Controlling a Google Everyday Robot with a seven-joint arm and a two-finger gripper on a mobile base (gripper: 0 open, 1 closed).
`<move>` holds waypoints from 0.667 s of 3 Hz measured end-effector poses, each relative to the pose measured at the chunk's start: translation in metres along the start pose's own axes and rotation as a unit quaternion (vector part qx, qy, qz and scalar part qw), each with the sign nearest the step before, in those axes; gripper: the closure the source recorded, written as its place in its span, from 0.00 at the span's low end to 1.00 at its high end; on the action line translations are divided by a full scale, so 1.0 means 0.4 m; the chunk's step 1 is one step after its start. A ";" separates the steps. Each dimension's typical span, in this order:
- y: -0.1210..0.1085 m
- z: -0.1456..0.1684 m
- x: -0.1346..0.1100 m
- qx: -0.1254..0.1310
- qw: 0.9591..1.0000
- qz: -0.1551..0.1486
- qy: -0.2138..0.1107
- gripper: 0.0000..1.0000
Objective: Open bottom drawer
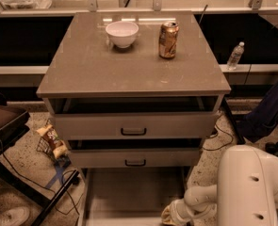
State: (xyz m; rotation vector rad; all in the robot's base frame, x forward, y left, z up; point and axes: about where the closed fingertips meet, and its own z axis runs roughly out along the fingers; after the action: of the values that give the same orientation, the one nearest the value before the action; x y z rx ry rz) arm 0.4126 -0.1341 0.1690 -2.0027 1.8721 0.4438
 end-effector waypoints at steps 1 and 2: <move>0.102 -0.007 -0.002 -0.018 1.000 0.017 0.001 1.00; 0.145 -0.011 0.000 -0.026 0.999 0.025 0.002 1.00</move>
Offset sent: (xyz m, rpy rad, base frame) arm -0.1265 -0.0178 0.0040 -0.0218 0.1570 -0.0592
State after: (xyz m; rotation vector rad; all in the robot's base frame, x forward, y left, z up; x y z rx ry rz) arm 0.3548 -0.1392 0.1701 -1.9939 1.9361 0.5077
